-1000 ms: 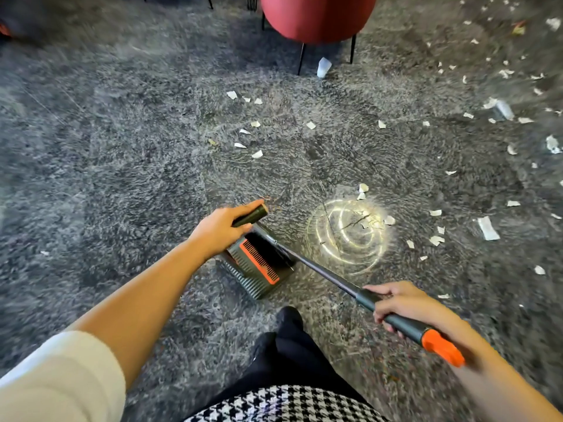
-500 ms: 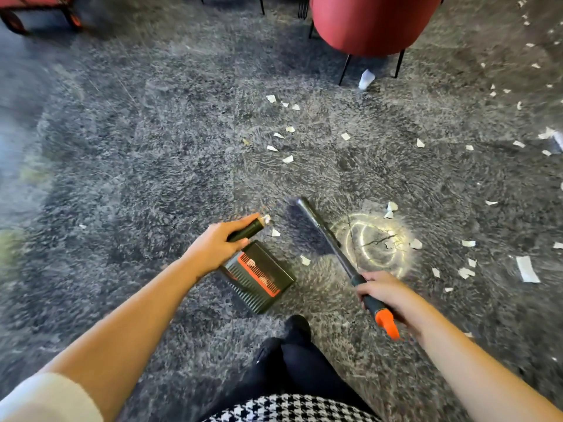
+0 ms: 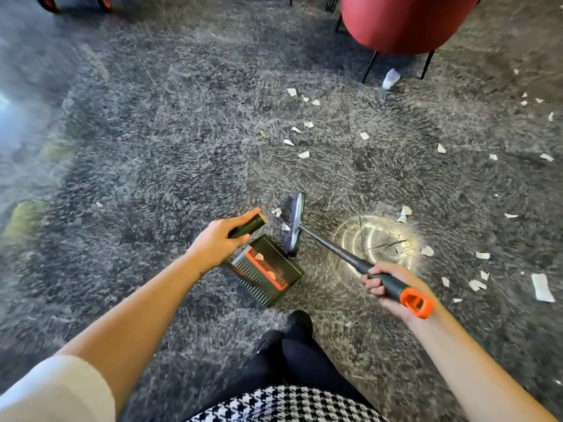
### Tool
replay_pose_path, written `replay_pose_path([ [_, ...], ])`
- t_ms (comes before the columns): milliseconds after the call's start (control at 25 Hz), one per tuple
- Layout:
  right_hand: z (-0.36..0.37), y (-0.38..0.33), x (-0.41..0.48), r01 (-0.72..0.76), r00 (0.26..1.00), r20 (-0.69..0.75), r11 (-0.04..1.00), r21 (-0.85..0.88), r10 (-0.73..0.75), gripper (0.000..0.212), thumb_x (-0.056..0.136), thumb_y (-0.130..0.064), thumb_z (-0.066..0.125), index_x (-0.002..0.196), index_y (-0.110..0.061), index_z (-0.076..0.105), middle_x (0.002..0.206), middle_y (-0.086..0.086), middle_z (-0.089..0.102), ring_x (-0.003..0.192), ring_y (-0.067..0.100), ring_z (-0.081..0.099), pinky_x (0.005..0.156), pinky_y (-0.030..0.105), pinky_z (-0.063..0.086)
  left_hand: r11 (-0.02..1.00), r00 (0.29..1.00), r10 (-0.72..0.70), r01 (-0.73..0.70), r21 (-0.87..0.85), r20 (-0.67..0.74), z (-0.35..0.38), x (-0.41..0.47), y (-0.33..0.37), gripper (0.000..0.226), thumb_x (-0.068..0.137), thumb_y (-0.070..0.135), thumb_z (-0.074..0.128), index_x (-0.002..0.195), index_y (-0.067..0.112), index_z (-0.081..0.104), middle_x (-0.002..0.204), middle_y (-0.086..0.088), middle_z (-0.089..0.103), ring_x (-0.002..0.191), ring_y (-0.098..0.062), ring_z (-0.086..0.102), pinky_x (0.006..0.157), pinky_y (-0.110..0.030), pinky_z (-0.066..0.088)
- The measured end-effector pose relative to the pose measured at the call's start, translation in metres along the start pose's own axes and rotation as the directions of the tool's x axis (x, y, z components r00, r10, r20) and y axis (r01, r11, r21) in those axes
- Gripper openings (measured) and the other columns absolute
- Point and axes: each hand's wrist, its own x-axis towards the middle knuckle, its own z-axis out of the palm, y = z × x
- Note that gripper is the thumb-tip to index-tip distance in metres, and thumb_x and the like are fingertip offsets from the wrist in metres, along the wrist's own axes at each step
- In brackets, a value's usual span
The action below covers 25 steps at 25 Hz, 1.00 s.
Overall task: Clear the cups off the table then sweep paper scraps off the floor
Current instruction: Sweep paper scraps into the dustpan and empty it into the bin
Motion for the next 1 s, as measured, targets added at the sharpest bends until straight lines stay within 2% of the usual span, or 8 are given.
replay_pose_path([
  [80,0.0,-0.006,-0.006,0.012,1.0,0.004,1.0,-0.005,-0.012,0.017,0.094,-0.001,0.028,0.101,0.006,0.043,0.069,0.008,0.038,0.03,0.002,0.041,0.026,0.011,0.031,1.0,1.0,-0.016,0.016,0.023,-0.013,0.0,-0.002,-0.001,0.061,0.092,0.016,0.058,0.134,0.055,0.036,0.088,-0.001,0.066,0.054,-0.01,0.048,0.056,-0.029,0.04],
  [200,0.004,-0.014,-0.006,0.049,0.998,-0.018,0.969,-0.244,-0.055,0.016,0.092,0.006,0.033,0.104,0.005,0.043,0.066,0.011,0.04,0.029,0.005,0.043,0.027,0.013,0.033,0.999,0.998,-0.047,0.046,-0.021,-0.05,0.0,-0.005,-0.003,0.061,0.093,0.016,0.057,0.135,0.055,0.037,0.078,0.002,0.062,0.052,-0.012,0.046,0.053,-0.027,0.039],
  [400,0.024,-0.029,0.028,0.095,0.985,-0.044,0.732,-0.675,-0.169,0.027,0.085,0.013,0.044,0.105,-0.005,0.049,0.055,0.011,0.047,0.029,0.011,0.046,0.03,0.015,0.036,0.979,0.966,-0.164,0.135,-0.153,-0.198,0.001,-0.006,-0.011,0.057,0.093,0.017,0.057,0.137,0.048,0.039,0.069,0.006,0.057,0.049,-0.012,0.041,0.052,-0.027,0.037],
  [560,0.038,-0.035,0.068,0.086,0.975,0.003,0.367,-0.926,-0.221,0.014,0.081,0.003,0.06,0.092,-0.004,0.055,0.071,0.014,0.052,0.051,0.019,0.05,0.048,0.029,0.041,0.978,0.954,-0.188,0.16,-0.133,-0.232,0.009,-0.001,0.0,0.056,0.093,0.022,0.055,0.136,0.053,0.038,0.073,0.004,0.056,0.05,-0.012,0.041,0.051,-0.028,0.034],
  [680,0.041,-0.028,0.075,0.047,0.994,0.038,0.083,-0.995,-0.106,0.019,0.078,-0.001,0.065,0.095,-0.001,0.059,0.077,0.011,0.056,0.063,0.019,0.052,0.055,0.025,0.044,0.978,0.954,-0.191,0.165,-0.128,-0.229,0.011,0.005,0.007,0.054,0.094,0.026,0.053,0.137,0.052,0.036,0.076,0.002,0.058,0.05,-0.012,0.042,0.049,-0.028,0.033],
  [840,0.034,-0.025,0.063,0.056,0.998,0.056,-0.003,-0.998,-0.019,0.05,0.078,-0.005,0.067,0.126,-0.005,0.055,0.109,0.012,0.065,0.071,0.013,0.056,0.055,0.017,0.046,0.977,0.955,-0.197,0.171,-0.13,-0.224,0.005,0.01,0.007,0.055,0.094,0.024,0.054,0.139,0.049,0.036,0.073,0.003,0.058,0.053,-0.013,0.046,0.052,-0.029,0.037],
  [920,0.029,-0.028,0.052,0.09,0.996,0.091,-0.022,-0.996,-0.004,0.06,0.078,-0.003,0.066,0.135,-0.01,0.05,0.103,0.001,0.062,0.063,0.005,0.055,0.046,0.009,0.043,0.977,0.958,-0.193,0.17,-0.126,-0.212,0.006,0.01,0.008,0.055,0.094,0.024,0.053,0.139,0.049,0.035,0.078,-0.001,0.06,0.055,-0.014,0.047,0.053,-0.029,0.037],
  [1000,0.024,-0.032,0.043,0.101,0.994,0.104,0.069,-0.993,0.042,0.066,0.078,0.004,0.061,0.139,-0.012,0.045,0.089,-0.002,0.059,0.046,0.003,0.057,0.04,0.012,0.043,0.976,0.958,-0.198,0.173,-0.131,-0.207,0.005,0.01,0.008,0.055,0.094,0.025,0.053,0.139,0.049,0.034,0.08,0.0,0.06,0.055,-0.014,0.047,0.052,-0.028,0.037],
])
